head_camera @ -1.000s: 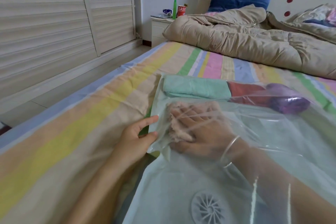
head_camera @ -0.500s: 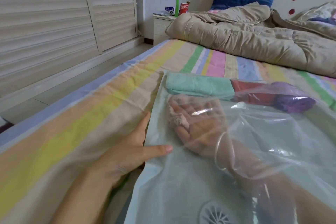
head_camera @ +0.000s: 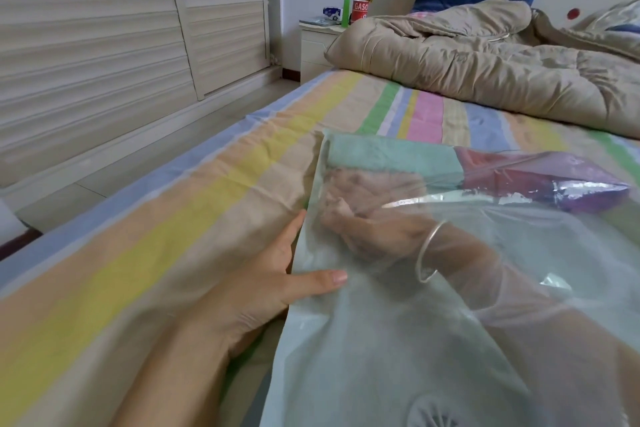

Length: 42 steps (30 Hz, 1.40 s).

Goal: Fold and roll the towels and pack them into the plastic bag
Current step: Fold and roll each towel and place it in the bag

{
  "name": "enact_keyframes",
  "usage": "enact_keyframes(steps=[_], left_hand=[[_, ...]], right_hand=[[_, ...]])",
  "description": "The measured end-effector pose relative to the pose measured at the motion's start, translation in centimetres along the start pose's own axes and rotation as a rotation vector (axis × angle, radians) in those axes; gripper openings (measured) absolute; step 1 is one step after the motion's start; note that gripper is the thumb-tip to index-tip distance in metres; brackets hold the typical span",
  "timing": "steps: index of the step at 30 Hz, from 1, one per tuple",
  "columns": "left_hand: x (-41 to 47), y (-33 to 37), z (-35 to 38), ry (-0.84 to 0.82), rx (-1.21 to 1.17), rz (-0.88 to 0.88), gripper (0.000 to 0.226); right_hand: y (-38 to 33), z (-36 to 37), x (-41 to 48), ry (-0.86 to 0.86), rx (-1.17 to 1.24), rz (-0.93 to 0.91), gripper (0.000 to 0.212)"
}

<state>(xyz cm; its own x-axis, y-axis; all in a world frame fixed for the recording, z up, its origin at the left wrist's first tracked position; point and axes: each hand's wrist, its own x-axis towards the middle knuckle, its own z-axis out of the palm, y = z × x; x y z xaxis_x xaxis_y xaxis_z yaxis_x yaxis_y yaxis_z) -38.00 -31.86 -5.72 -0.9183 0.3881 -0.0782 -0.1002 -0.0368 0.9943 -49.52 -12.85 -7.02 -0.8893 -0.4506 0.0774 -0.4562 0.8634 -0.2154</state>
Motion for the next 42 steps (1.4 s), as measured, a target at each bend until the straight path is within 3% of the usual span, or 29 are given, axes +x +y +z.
enact_keyframes(steps=[1, 2, 4, 5, 7, 9, 13, 18, 20, 24, 26, 28, 30, 34, 37, 39, 40, 42], left_hand=[[0.0, 0.0, 0.0, -0.001, -0.001, 0.001, 0.077], [0.0, 0.0, 0.0, 0.0, -0.001, 0.0, 0.077], [0.2, -0.1, -0.1, 0.009, -0.016, -0.013, 0.078], [0.2, -0.2, -0.1, 0.012, -0.023, -0.022, 0.079], [0.2, -0.3, -0.1, 0.014, -0.02, -0.027, 0.078], [0.1, -0.4, -0.1, 0.009, -0.022, -0.025, 0.075], [0.1, -0.3, -0.1, -0.01, 0.002, -0.032, 0.072], [0.0, -0.3, 0.0, -0.003, 0.029, -0.037, 0.067], [0.0, -0.3, -0.1, -0.006, 0.031, -0.045, 0.069], [-0.3, -0.5, -0.3, 0.019, 0.028, -0.058, 0.075], [-0.6, -0.5, -0.4, 0.041, 0.045, -0.058, 0.078], [-0.8, -0.6, -0.3, 0.059, 0.064, -0.066, 0.083], [-0.8, -0.6, -0.1, 0.096, 0.115, -0.094, 0.088], [-1.7, 0.3, 0.4, 0.2, 0.393, -0.154, 0.108], [-3.3, 2.2, 1.2, 0.23, 0.995, -0.184, 0.115], [-5.0, 3.7, 3.4, 0.144, 1.402, -0.144, 0.108], [-5.9, 4.3, 5.0, 0.079, 1.473, -0.11, 0.102], [-7.9, 5.3, 9.5, -0.016, 1.432, -0.02, 0.087]], right_hand=[[-0.3, -0.6, -0.3, 0.022, 0.048, -0.006, 0.057], [-0.5, -1.2, -0.4, 0.039, 0.26, 0.035, 0.054], [-0.4, -1.3, -0.9, 0.164, 0.725, 0.081, 0.035], [-0.2, -0.9, -0.7, 0.225, 0.794, 0.102, 0.028], [-0.8, -1.1, 0.0, 0.286, 0.65, 0.224, 0.037], [-1.6, -1.5, 0.4, 0.265, 0.24, 0.278, 0.048], [-2.6, -1.1, 0.4, 0.209, -0.214, 0.104, 0.062], [-3.0, 0.9, 1.3, -0.015, -0.201, -0.049, 0.074], [-3.1, 0.5, 0.6, -0.067, -0.222, -0.014, 0.063], [-3.1, -0.5, -1.9, -0.001, -0.183, 0.133, 0.08], [-2.5, -0.4, -3.8, 0.007, -0.11, 0.247, 0.072], [-1.7, -0.1, -5.2, 0.057, -0.212, 0.274, 0.071], [-1.4, -0.1, -6.0, -0.051, -0.308, 0.298, 0.08], [-2.6, -1.4, -11.3, -0.163, -0.223, 0.308, 0.082], [-4.5, -2.4, -18.1, -0.145, -0.198, 0.261, 0.085], [-5.5, -2.6, -22.6, -0.159, -0.141, 0.29, 0.109], [-5.9, -3.2, -24.8, -0.144, -0.106, 0.305, 0.119], [-6.3, -4.0, -29.2, -0.144, -0.096, 0.29, 0.113]])
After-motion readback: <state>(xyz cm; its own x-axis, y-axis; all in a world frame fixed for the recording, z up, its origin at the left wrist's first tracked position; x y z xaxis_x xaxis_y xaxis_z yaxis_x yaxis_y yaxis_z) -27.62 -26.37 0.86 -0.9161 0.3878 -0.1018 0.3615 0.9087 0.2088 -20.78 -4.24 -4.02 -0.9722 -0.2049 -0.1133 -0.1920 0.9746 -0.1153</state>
